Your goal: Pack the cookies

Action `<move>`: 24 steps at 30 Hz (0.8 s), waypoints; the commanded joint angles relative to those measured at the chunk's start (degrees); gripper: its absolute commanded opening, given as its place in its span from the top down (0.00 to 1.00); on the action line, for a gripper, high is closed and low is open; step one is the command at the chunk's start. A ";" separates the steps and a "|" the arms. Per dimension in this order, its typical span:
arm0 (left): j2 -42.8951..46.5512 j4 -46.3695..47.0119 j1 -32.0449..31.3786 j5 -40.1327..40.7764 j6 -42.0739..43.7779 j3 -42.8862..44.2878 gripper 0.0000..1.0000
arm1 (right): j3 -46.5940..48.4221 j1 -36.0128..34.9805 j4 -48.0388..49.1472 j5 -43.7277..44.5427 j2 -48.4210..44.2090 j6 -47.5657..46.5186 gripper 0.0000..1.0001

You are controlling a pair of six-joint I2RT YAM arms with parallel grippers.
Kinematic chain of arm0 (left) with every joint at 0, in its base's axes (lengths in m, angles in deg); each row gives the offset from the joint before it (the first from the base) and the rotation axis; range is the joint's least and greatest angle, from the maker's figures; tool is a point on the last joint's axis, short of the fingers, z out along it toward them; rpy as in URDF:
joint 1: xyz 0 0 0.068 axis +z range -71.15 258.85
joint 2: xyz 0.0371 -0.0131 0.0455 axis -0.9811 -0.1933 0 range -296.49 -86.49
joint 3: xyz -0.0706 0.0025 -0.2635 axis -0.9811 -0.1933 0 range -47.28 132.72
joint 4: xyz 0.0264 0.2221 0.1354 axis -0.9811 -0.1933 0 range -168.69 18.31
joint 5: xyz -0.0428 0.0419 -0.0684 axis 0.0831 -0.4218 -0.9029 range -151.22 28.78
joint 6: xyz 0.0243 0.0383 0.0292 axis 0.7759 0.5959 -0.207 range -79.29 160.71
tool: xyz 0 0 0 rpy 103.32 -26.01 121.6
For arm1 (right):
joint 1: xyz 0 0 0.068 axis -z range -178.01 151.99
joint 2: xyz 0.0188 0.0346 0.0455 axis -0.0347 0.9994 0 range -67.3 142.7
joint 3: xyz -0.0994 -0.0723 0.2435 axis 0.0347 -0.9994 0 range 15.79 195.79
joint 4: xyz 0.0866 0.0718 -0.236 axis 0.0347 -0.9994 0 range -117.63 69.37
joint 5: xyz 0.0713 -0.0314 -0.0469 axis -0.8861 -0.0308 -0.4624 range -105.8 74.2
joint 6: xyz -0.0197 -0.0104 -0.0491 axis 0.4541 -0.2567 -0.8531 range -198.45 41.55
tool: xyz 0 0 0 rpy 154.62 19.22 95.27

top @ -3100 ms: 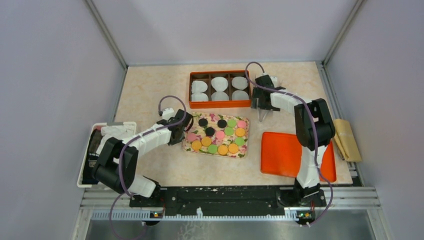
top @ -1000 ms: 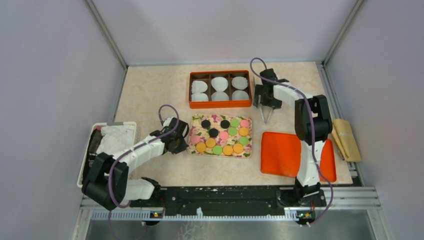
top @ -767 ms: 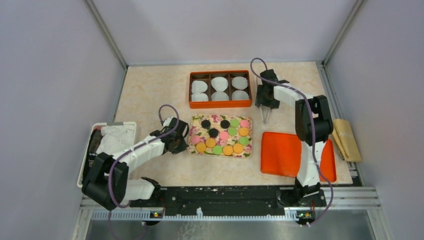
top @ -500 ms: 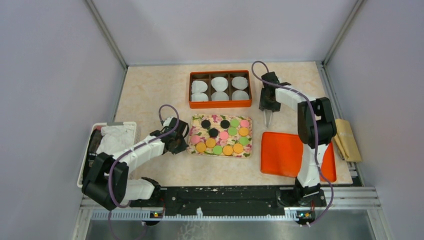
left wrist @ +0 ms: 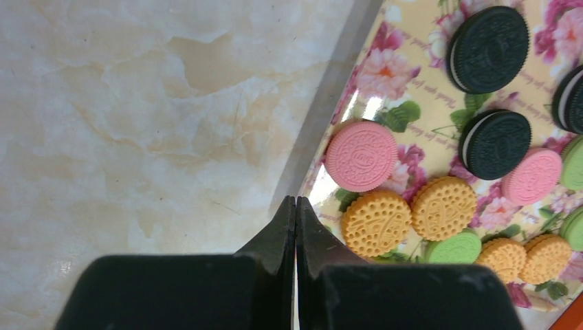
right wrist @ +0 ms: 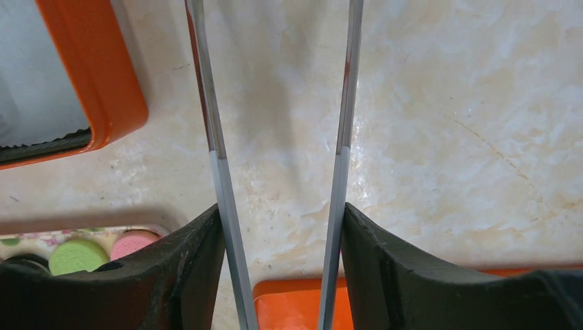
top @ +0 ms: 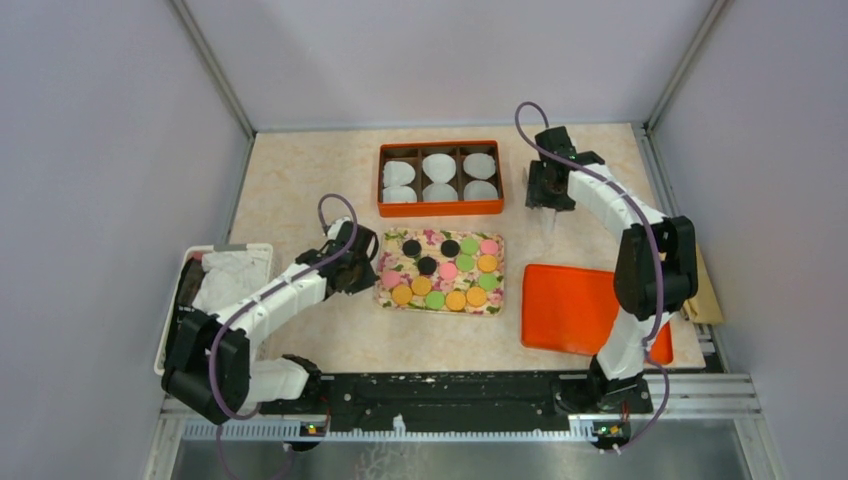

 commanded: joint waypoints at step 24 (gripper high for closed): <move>0.94 -0.39 -0.22 2.72 3.34 6.43 1.00 | 2.20 -0.14 -2.86 0.03 -9.00 -2.73 0.55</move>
